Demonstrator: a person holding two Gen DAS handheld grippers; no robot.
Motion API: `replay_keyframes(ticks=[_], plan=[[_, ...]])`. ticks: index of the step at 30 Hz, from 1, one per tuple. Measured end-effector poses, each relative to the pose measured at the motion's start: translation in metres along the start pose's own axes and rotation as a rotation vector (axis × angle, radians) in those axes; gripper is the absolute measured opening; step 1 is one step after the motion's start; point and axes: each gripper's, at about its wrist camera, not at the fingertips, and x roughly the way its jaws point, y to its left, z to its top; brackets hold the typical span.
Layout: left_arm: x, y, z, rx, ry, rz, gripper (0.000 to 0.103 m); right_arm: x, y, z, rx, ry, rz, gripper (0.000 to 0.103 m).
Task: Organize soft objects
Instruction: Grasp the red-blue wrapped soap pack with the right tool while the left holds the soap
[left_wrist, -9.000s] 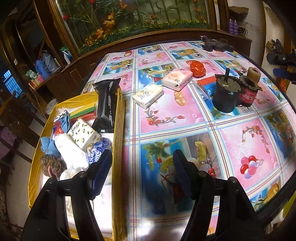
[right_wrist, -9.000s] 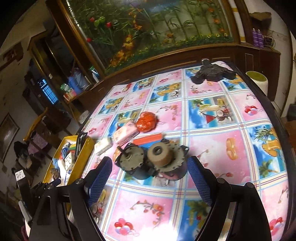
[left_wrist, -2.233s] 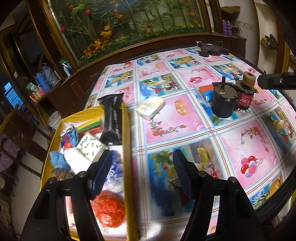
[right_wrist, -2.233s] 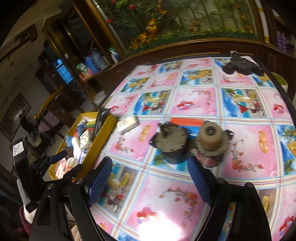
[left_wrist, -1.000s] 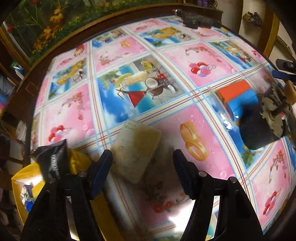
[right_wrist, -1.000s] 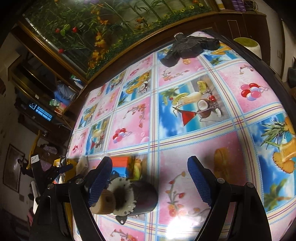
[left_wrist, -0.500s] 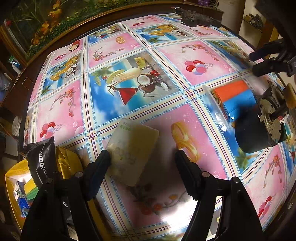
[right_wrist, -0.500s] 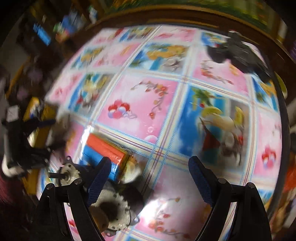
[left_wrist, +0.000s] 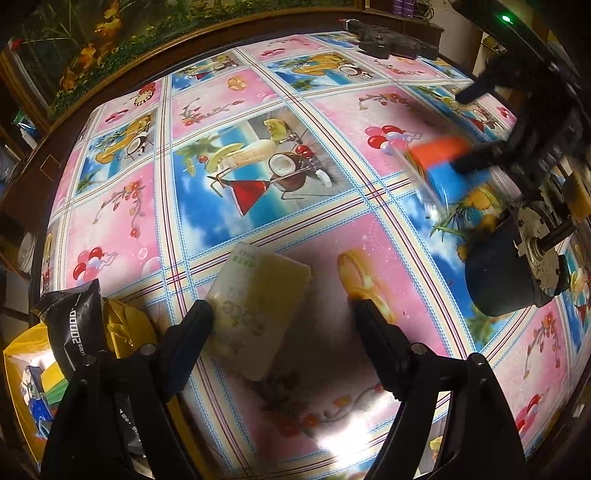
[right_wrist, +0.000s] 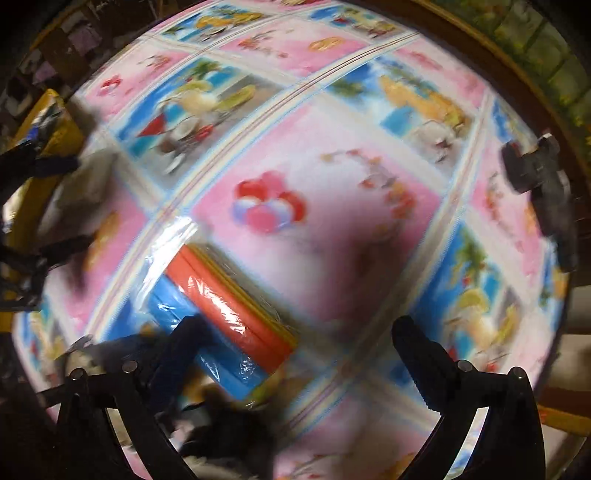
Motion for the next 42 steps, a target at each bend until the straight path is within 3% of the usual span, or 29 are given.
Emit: replay_keyframes(ticks=[2, 3, 7, 9, 11, 15, 16, 18, 20, 22, 23, 24, 26, 27, 35, 42], plan=[[0.0, 0.0, 0.001, -0.004, -0.001, 0.001, 0.08, 0.0, -0.011, 0.006, 0.053, -0.019, -0.137, 0.102], [0.0, 0.0, 0.001, -0.007, -0.002, 0.0, 0.08, 0.0, -0.016, 0.007, 0.081, -0.021, -0.141, 0.102], [-0.002, -0.001, 0.001, -0.009, -0.023, -0.024, 0.076, 0.003, -0.025, 0.005, 0.144, -0.027, 0.031, 0.101], [-0.007, -0.004, 0.002, -0.009, -0.038, -0.032, 0.053, 0.008, -0.029, 0.005, 0.167, -0.023, 0.082, 0.101], [-0.011, -0.004, 0.003, -0.021, -0.041, -0.062, 0.044, 0.01, -0.039, 0.001, 0.22, -0.017, 0.156, 0.101], [-0.01, -0.012, 0.004, -0.006, -0.039, -0.062, 0.046, 0.01, -0.045, -0.002, 0.298, -0.01, 0.293, 0.102], [-0.009, -0.014, 0.004, 0.0, -0.042, -0.057, 0.05, 0.011, -0.043, -0.001, 0.285, -0.008, 0.278, 0.102], [-0.005, -0.019, 0.005, 0.013, -0.04, -0.062, 0.076, 0.017, -0.037, 0.002, 0.261, 0.012, 0.236, 0.102], [0.0, -0.027, 0.003, 0.037, -0.044, -0.017, 0.081, 0.025, -0.031, 0.004, 0.264, 0.046, 0.231, 0.102], [-0.001, -0.029, 0.003, 0.033, -0.056, -0.031, 0.08, 0.023, -0.024, 0.004, 0.234, 0.037, 0.201, 0.099], [-0.003, -0.03, 0.003, 0.036, -0.06, -0.021, 0.071, 0.021, -0.022, 0.003, 0.227, 0.026, 0.19, 0.091], [-0.005, -0.029, 0.003, 0.035, -0.069, -0.012, 0.054, 0.019, -0.022, 0.002, 0.227, 0.021, 0.189, 0.084], [-0.011, -0.023, 0.004, 0.009, -0.076, -0.04, 0.037, 0.014, -0.024, -0.001, 0.245, 0.011, 0.2, 0.079], [-0.014, -0.019, 0.004, -0.014, -0.078, -0.069, 0.034, 0.011, -0.027, -0.004, 0.255, 0.001, 0.193, 0.078], [-0.036, -0.02, -0.013, -0.052, -0.103, -0.105, 0.034, -0.038, -0.037, -0.026, 0.324, -0.075, 0.193, 0.078], [-0.088, -0.024, -0.034, -0.079, -0.201, -0.125, 0.034, -0.103, -0.029, -0.058, 0.361, -0.16, 0.188, 0.078]])
